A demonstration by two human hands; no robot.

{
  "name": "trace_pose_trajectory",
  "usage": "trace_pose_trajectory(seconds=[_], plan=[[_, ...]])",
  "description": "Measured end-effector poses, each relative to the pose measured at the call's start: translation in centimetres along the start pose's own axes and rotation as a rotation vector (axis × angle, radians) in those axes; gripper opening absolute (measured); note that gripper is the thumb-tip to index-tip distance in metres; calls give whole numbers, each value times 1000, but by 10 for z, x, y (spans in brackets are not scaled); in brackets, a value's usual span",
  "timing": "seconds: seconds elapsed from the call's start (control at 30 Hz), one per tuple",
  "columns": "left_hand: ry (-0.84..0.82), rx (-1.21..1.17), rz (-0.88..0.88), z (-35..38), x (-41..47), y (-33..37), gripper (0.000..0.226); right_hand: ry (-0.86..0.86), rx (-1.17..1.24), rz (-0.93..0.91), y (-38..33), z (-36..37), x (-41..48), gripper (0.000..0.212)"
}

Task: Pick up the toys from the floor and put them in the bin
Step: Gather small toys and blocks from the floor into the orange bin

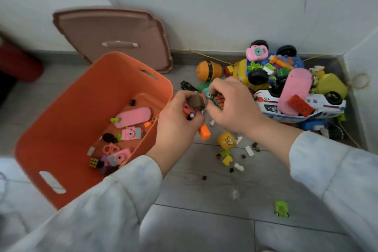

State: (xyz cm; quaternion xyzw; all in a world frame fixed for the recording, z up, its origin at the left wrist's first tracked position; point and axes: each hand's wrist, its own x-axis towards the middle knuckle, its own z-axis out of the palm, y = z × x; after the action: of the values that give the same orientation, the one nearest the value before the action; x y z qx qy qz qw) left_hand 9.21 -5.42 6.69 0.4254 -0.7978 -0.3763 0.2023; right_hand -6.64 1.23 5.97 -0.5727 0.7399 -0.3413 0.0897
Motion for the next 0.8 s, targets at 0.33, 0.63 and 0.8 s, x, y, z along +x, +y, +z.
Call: trace_pose_trajectory(seconds=[0.33, 0.63, 0.8], plan=[[309, 67, -56, -124, 25, -8, 29, 57, 179, -180, -118, 22, 98, 18], [355, 277, -300, -172, 1, -82, 35, -150, 161, -300, -159, 106, 101, 24], [316, 294, -315, -162, -7, -90, 36, -143, 168, -278, -152, 119, 96, 30]])
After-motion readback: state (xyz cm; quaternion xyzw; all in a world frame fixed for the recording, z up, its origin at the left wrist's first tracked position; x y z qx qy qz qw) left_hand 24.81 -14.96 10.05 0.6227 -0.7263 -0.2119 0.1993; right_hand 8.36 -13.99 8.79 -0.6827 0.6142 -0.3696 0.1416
